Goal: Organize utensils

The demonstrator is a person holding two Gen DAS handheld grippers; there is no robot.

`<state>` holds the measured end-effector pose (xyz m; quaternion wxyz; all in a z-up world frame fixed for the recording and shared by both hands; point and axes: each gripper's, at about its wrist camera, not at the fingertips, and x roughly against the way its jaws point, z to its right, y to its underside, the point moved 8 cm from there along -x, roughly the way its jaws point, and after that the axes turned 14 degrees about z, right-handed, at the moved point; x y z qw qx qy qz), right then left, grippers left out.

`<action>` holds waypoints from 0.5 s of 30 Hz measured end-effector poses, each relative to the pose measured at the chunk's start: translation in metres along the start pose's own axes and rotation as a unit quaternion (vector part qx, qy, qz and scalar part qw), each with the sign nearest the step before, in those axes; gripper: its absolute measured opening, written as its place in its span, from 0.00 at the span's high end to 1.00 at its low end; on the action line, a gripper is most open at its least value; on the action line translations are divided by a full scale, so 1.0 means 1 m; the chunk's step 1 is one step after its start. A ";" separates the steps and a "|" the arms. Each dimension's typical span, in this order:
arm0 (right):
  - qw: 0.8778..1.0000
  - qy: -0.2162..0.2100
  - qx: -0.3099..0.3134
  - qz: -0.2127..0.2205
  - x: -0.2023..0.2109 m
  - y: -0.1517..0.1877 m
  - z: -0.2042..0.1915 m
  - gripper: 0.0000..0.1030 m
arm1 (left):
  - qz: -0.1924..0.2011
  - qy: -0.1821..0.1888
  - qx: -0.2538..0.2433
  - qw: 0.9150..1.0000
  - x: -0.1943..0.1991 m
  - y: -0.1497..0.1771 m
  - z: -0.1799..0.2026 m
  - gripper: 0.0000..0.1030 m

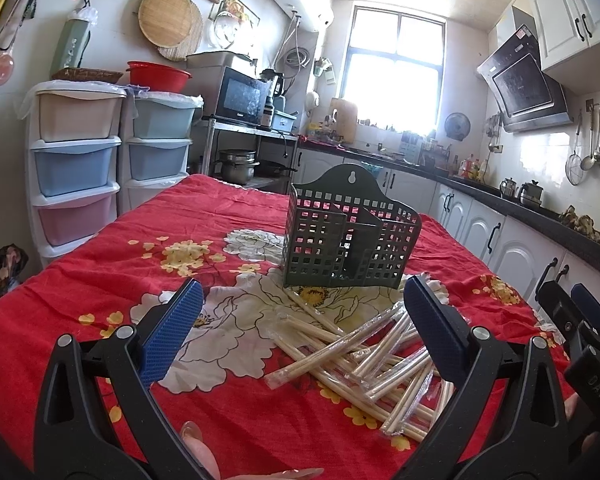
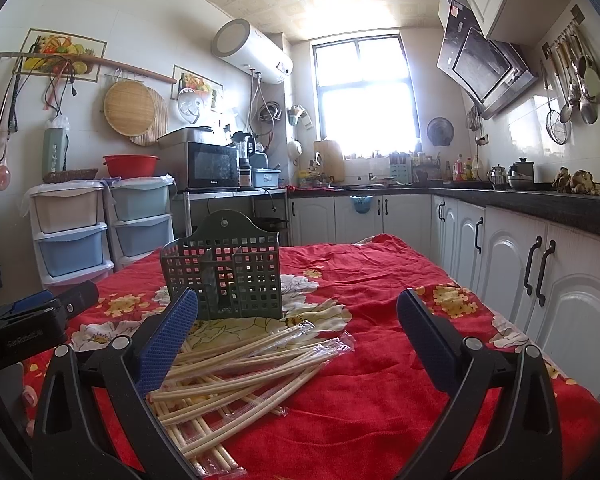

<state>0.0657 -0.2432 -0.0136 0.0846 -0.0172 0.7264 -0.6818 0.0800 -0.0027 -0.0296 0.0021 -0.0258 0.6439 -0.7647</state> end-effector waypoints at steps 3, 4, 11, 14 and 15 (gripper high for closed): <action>1.000 -0.001 -0.001 -0.002 0.000 0.000 0.000 0.06 | -0.001 -0.002 0.000 1.000 0.000 0.001 -0.001 0.10; 1.000 -0.002 -0.001 -0.002 0.001 0.000 0.000 0.06 | -0.002 -0.004 0.001 1.000 -0.001 0.003 -0.001 0.10; 1.000 -0.019 0.011 0.002 0.001 -0.003 -0.006 0.06 | -0.010 -0.016 0.012 1.000 -0.005 0.005 -0.013 0.10; 0.999 -0.033 0.015 -0.006 -0.002 -0.002 -0.014 0.06 | -0.019 -0.026 0.022 0.999 -0.007 0.005 -0.021 0.10; 0.999 -0.038 0.016 -0.009 -0.003 -0.001 -0.016 0.06 | -0.021 -0.028 0.026 0.999 -0.008 0.006 -0.024 0.10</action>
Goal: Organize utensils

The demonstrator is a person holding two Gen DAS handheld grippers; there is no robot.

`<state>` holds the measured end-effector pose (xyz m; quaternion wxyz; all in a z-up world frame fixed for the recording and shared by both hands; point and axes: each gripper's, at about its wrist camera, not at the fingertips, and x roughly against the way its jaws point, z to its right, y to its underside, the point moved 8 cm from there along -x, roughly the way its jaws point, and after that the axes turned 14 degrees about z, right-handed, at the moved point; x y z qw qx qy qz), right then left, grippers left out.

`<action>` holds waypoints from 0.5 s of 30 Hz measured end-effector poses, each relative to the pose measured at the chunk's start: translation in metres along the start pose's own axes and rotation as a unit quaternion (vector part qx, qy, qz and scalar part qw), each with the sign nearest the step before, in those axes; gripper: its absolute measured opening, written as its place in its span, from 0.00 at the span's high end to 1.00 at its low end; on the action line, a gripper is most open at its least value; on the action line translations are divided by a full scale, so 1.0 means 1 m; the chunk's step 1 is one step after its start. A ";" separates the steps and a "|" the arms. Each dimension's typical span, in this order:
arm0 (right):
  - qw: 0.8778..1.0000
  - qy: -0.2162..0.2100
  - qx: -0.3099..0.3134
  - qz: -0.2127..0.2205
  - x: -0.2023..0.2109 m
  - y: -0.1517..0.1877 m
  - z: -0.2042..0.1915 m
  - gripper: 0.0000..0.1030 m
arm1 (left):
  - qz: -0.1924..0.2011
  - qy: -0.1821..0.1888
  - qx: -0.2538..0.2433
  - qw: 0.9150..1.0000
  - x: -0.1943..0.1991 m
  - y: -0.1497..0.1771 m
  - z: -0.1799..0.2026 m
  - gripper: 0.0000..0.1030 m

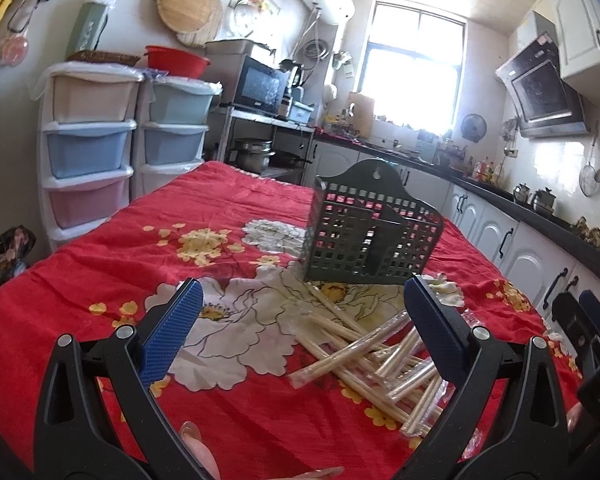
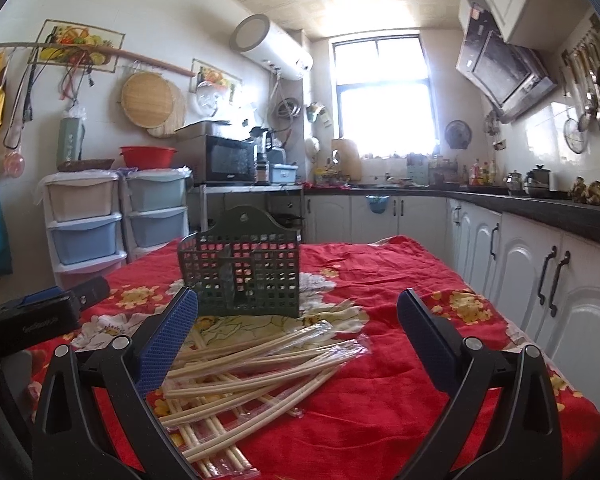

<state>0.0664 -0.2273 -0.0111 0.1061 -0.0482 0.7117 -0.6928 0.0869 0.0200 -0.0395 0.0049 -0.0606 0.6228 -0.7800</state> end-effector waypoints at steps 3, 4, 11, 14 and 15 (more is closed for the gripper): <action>1.000 -0.012 0.004 -0.010 -0.005 0.001 -0.006 0.06 | -0.008 -0.015 0.005 1.000 -0.004 0.000 -0.009 0.10; 1.000 -0.017 0.004 -0.014 -0.007 0.002 -0.008 0.06 | -0.011 -0.019 0.008 1.000 -0.005 -0.001 -0.013 0.10; 0.999 -0.032 -0.003 -0.038 -0.022 0.001 -0.013 0.06 | -0.032 -0.016 0.043 0.998 -0.011 -0.001 -0.031 0.10; 0.998 -0.034 -0.003 -0.044 -0.030 -0.002 -0.012 0.06 | -0.043 -0.005 0.059 0.997 -0.015 0.000 -0.038 0.10; 0.998 -0.034 -0.003 -0.046 -0.033 -0.002 -0.012 0.06 | -0.048 -0.002 0.061 0.997 -0.016 0.001 -0.039 0.10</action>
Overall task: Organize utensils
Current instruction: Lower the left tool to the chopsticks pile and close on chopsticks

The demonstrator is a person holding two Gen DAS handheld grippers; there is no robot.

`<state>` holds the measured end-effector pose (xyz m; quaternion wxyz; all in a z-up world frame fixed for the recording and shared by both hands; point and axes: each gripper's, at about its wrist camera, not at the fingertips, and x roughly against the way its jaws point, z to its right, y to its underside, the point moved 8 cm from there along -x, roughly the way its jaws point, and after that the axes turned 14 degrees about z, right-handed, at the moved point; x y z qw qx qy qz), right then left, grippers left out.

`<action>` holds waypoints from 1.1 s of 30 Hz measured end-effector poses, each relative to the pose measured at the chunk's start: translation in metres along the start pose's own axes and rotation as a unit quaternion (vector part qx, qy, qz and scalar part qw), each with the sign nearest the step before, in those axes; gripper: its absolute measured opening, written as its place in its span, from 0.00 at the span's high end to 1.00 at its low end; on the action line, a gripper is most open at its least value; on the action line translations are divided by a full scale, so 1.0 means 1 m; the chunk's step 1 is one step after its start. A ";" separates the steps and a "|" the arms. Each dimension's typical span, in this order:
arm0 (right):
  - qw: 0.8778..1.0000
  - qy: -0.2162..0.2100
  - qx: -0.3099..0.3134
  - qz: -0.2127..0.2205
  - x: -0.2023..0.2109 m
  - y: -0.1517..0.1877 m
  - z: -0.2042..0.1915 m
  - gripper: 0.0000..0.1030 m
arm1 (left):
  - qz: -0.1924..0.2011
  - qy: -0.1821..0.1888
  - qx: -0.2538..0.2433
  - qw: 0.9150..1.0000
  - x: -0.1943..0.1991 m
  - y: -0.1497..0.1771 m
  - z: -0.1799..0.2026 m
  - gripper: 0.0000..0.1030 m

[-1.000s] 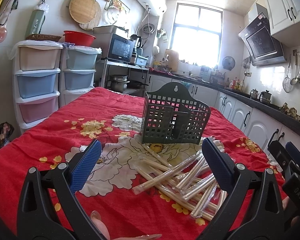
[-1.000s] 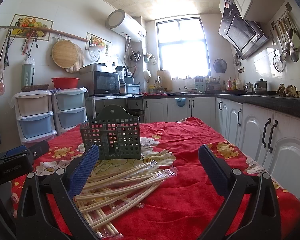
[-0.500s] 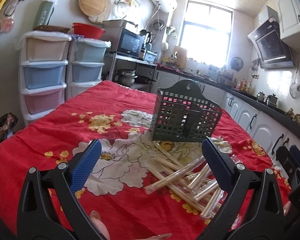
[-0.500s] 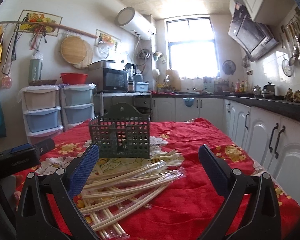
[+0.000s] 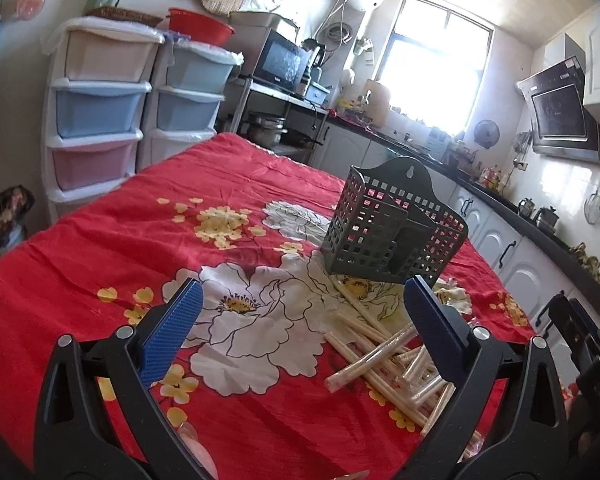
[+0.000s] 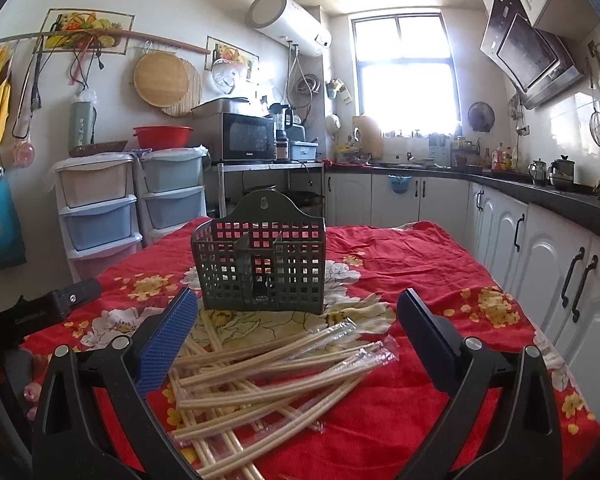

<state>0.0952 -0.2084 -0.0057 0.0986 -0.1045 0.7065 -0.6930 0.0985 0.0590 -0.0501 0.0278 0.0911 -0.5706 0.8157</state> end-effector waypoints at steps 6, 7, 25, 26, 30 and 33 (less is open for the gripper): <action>1.000 0.001 0.003 -0.011 -0.018 -0.008 0.003 0.06 | -0.026 0.042 0.022 0.999 -0.005 0.004 0.000 0.10; 1.000 0.002 0.003 -0.015 -0.021 -0.009 0.004 0.06 | -0.032 0.054 0.028 0.998 -0.006 0.005 0.001 0.10; 0.989 0.072 -0.024 -0.125 -0.060 0.037 0.056 0.06 | -0.168 0.135 0.030 0.976 -0.025 0.062 0.030 0.37; 0.988 0.077 -0.027 -0.134 -0.062 0.042 0.061 0.06 | -0.172 0.135 0.030 0.975 -0.026 0.064 0.030 0.38; 0.980 0.094 -0.047 -0.170 -0.068 0.060 0.077 0.06 | -0.194 0.139 0.043 0.970 -0.030 0.075 0.029 0.48; 0.973 0.104 -0.063 -0.195 -0.071 0.073 0.087 0.14 | -0.202 0.142 0.047 0.968 -0.032 0.078 0.029 0.55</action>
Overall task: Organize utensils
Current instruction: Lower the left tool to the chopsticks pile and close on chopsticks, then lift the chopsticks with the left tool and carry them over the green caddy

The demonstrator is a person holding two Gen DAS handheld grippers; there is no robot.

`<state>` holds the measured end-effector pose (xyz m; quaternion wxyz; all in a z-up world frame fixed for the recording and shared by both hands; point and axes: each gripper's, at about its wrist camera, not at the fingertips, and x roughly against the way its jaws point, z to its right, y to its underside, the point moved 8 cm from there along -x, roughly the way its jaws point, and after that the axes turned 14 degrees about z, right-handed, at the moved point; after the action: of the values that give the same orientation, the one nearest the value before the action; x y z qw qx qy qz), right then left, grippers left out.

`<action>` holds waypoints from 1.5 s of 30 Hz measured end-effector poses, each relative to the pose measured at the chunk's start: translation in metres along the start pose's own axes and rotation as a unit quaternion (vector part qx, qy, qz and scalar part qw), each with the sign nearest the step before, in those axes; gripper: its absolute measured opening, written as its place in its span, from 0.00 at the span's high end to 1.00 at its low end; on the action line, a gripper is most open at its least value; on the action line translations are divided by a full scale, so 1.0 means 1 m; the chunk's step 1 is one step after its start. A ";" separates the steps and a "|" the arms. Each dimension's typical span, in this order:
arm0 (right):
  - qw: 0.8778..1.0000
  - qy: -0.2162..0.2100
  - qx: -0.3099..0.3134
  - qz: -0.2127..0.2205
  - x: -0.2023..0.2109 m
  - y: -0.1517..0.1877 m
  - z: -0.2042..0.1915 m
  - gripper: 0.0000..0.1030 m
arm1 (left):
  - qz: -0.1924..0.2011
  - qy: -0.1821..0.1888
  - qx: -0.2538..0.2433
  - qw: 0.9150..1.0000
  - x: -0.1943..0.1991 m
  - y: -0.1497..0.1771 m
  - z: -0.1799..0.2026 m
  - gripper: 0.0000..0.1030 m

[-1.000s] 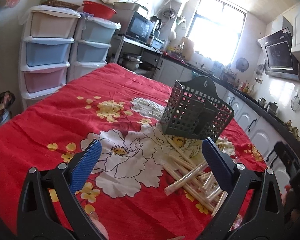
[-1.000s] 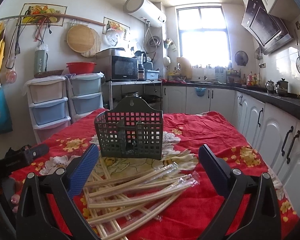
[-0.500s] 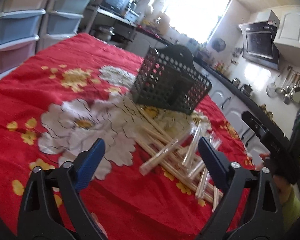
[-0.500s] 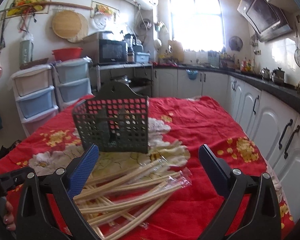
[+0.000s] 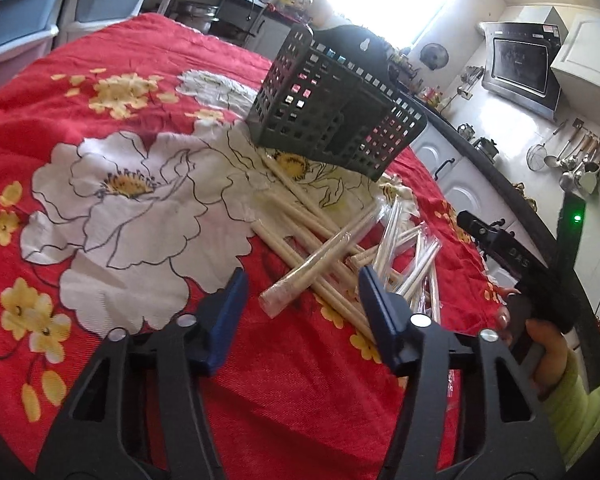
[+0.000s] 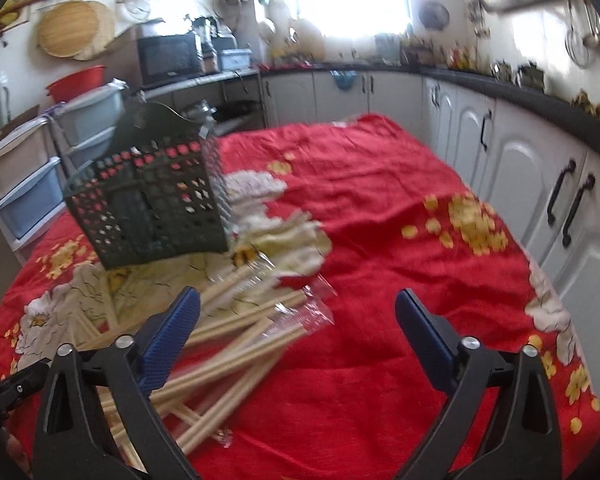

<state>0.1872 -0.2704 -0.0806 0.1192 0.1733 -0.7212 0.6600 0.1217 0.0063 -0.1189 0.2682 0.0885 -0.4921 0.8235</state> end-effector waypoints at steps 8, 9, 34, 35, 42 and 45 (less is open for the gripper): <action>0.995 -0.012 -0.066 -0.072 -0.025 0.021 0.015 0.35 | -0.011 0.013 0.020 1.000 -0.005 0.002 -0.002 0.75; 0.994 -0.017 -0.075 -0.079 -0.027 0.023 0.016 0.37 | -0.012 0.014 0.023 1.000 -0.005 0.002 -0.003 0.76; 0.984 -0.086 -0.143 -0.064 -0.020 0.006 0.015 0.97 | 0.003 0.037 0.029 0.999 0.001 -0.011 0.002 0.92; 0.984 -0.092 -0.142 -0.061 -0.018 0.003 0.012 0.97 | 0.006 0.039 0.027 0.999 0.003 -0.013 0.004 0.93; 0.985 -0.123 -0.117 -0.028 -0.001 -0.026 -0.007 0.97 | 0.023 0.053 0.002 0.998 0.010 -0.027 0.020 0.96; 0.984 -0.140 -0.109 -0.010 0.008 -0.041 -0.016 0.97 | 0.031 0.058 -0.009 0.998 0.012 -0.034 0.026 0.96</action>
<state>0.1959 -0.2582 -0.0384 0.0418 0.2573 -0.7964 0.5458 0.1264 0.0010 -0.0748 0.2716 0.0227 -0.4857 0.8305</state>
